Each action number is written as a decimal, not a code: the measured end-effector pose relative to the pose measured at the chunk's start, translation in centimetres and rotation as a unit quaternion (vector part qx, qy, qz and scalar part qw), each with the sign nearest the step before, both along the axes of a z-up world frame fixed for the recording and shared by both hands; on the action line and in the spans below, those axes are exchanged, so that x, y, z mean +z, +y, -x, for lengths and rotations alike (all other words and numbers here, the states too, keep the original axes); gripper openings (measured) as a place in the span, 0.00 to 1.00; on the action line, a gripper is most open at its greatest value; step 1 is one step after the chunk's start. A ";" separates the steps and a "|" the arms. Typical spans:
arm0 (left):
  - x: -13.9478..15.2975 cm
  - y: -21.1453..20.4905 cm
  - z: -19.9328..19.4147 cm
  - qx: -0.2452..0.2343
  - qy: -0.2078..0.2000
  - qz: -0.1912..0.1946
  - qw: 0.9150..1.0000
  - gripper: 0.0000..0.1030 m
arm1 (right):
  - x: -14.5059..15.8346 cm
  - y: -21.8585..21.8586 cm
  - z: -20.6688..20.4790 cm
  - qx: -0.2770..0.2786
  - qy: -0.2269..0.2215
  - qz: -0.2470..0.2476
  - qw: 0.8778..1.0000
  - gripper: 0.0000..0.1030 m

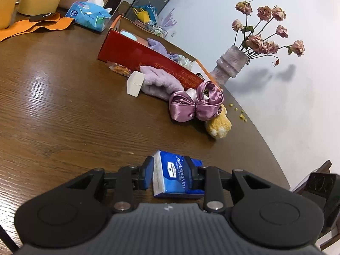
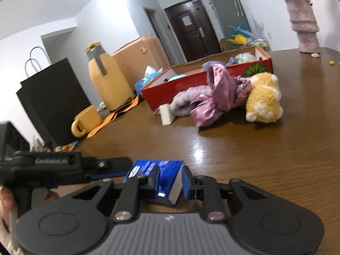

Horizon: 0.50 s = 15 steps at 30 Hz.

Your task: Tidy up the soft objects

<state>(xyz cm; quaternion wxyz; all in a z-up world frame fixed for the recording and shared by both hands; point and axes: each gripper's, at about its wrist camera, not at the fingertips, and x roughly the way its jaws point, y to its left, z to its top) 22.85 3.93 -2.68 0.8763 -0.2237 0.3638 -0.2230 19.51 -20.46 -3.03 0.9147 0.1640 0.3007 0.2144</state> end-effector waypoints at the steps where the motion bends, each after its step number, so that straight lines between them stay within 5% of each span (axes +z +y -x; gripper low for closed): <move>1: 0.0 -0.2 0.0 -0.003 0.001 -0.003 1.000 0.29 | -0.1 0.1 -0.2 -0.001 0.004 -0.001 1.000 0.21; 9: -1.1 -0.8 -0.4 -0.009 0.001 -0.039 0.999 0.34 | -1.2 0.2 -1.3 -0.006 0.032 -0.015 0.999 0.25; 12: -1.0 -1.0 -0.4 -0.021 -0.004 -0.043 0.999 0.22 | -1.1 0.3 -1.4 -0.001 0.035 -0.011 0.999 0.25; 15: -0.6 -1.5 -0.4 -0.022 -0.010 -0.054 0.998 0.21 | -1.1 0.3 -1.8 0.000 0.044 -0.021 0.999 0.24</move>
